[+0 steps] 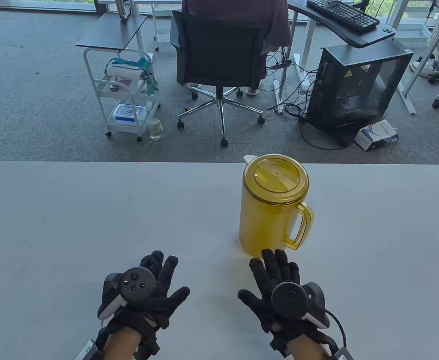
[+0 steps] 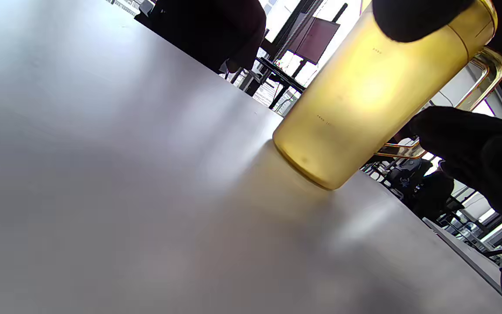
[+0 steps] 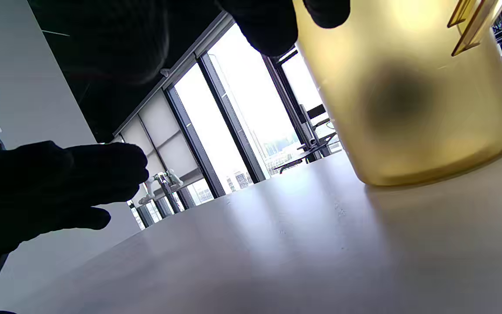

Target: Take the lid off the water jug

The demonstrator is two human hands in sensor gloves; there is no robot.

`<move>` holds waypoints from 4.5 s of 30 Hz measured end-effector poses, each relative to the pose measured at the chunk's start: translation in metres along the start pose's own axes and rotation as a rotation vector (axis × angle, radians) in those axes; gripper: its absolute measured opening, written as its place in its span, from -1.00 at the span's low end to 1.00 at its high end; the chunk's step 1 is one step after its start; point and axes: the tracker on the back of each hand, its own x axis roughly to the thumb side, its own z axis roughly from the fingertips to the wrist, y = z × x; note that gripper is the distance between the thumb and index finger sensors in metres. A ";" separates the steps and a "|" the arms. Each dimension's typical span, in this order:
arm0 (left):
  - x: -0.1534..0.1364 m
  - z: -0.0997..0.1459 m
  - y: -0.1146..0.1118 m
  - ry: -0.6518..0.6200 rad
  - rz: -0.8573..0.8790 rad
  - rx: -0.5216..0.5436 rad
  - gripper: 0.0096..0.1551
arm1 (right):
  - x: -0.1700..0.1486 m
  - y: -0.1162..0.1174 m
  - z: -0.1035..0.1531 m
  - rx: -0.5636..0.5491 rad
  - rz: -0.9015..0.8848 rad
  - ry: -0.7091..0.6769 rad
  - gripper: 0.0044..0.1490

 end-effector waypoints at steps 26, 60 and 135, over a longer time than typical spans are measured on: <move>0.001 0.000 0.000 -0.013 0.014 0.015 0.09 | -0.001 -0.031 0.010 -0.190 -0.049 -0.031 0.19; -0.004 -0.001 0.000 -0.016 0.076 -0.001 0.09 | -0.094 -0.052 -0.016 -0.508 -0.558 0.411 0.37; 0.208 -0.020 0.120 -0.430 -0.541 -0.015 -0.29 | -0.023 -0.016 -0.019 0.028 -0.925 -0.171 -0.39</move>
